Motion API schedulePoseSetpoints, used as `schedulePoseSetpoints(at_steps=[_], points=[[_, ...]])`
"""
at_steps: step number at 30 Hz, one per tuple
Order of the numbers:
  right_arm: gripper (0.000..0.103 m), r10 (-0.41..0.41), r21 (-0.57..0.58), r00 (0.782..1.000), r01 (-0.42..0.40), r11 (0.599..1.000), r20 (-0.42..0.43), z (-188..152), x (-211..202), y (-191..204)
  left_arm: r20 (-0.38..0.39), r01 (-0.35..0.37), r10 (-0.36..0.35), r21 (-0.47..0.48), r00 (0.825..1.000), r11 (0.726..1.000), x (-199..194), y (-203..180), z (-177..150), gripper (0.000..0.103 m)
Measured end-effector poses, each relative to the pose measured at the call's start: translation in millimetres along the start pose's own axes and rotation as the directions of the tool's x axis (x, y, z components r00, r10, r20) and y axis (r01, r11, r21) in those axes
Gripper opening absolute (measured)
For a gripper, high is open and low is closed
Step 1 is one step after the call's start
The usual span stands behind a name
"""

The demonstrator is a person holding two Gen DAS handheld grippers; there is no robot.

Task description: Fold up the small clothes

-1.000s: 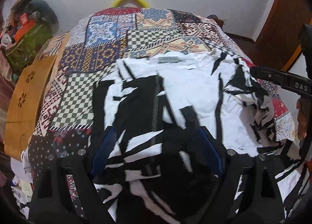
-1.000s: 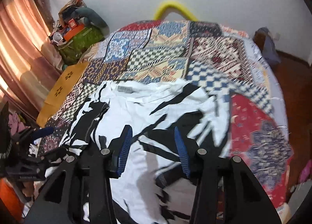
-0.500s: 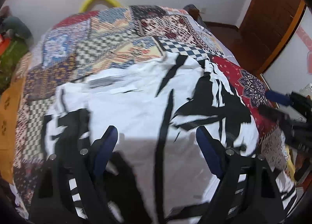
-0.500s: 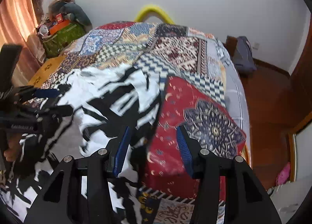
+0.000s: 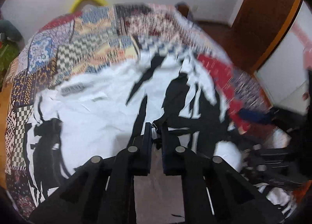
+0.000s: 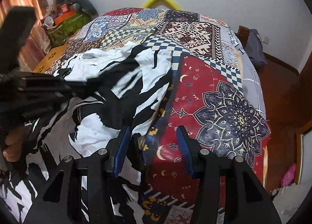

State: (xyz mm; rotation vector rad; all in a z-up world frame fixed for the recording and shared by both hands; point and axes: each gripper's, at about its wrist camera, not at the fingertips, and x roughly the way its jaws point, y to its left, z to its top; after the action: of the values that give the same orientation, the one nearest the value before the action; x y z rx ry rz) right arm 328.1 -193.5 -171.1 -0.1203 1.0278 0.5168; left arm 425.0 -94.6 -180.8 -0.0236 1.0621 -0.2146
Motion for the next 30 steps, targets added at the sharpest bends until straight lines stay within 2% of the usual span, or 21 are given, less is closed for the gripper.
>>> schedulePoseSetpoints(at_steps=[2, 4, 9, 11, 16, 18, 23, 27, 30], points=[[0.045, 0.019, -0.008, 1.0, -0.019, 1.0, -0.004, -0.9, 0.2, 3.8, 0.041, -0.02, 0.02, -0.012, 0.999, 1.0, -13.6, 4.9, 3.8, 0.008], [0.047, 0.019, -0.029, 1.0, -0.019, 0.999, -0.007, -2.3, 3.1, 9.6, 0.05, -0.021, 0.022, -0.026, 0.999, 0.999, -18.8, 13.6, 8.8, 0.008], [0.048, -0.042, -0.1, 0.999, 0.042, 0.994, -0.002, -7.7, 6.0, 22.0, -0.011, -0.107, 0.106, -0.031, 0.994, 0.994, 9.9, 27.9, 7.1, 0.008], [0.048, -0.047, -0.106, 0.999, 0.047, 0.993, -0.004, -9.1, 6.1, 21.0, -0.064, -0.091, 0.087, -0.055, 0.994, 0.994, 27.0, 35.2, 2.5, 0.008], [0.048, -0.046, -0.097, 0.998, 0.043, 0.994, -0.031, -9.6, -3.3, 17.9, -0.055, -0.068, 0.064, -0.072, 0.996, 0.995, 18.8, 37.3, 0.1, 0.011], [0.048, -0.024, -0.072, 0.999, 0.021, 0.997, -0.034, -7.7, -10.2, 18.2, -0.049, -0.075, 0.073, -0.042, 0.996, 0.996, 7.7, 33.7, -1.5, 0.015], [0.053, -0.001, -0.079, 1.0, 0.002, 0.997, 0.011, -2.7, -21.0, 31.0, -0.041, -0.062, 0.063, 0.033, 0.997, 0.998, -18.9, 21.7, -21.2, 0.039], [0.053, -0.047, -0.156, 0.997, 0.036, 0.987, -0.061, -11.5, 4.4, 48.0, -0.072, -0.077, 0.083, 0.077, 0.994, 0.994, -19.4, 18.2, -42.3, 0.041], [0.055, -0.095, -0.227, 0.994, 0.082, 0.971, -0.048, -25.1, 8.0, 59.6, -0.11, -0.121, 0.132, 0.1, 0.985, 0.988, -8.3, 22.8, -56.3, 0.041]])
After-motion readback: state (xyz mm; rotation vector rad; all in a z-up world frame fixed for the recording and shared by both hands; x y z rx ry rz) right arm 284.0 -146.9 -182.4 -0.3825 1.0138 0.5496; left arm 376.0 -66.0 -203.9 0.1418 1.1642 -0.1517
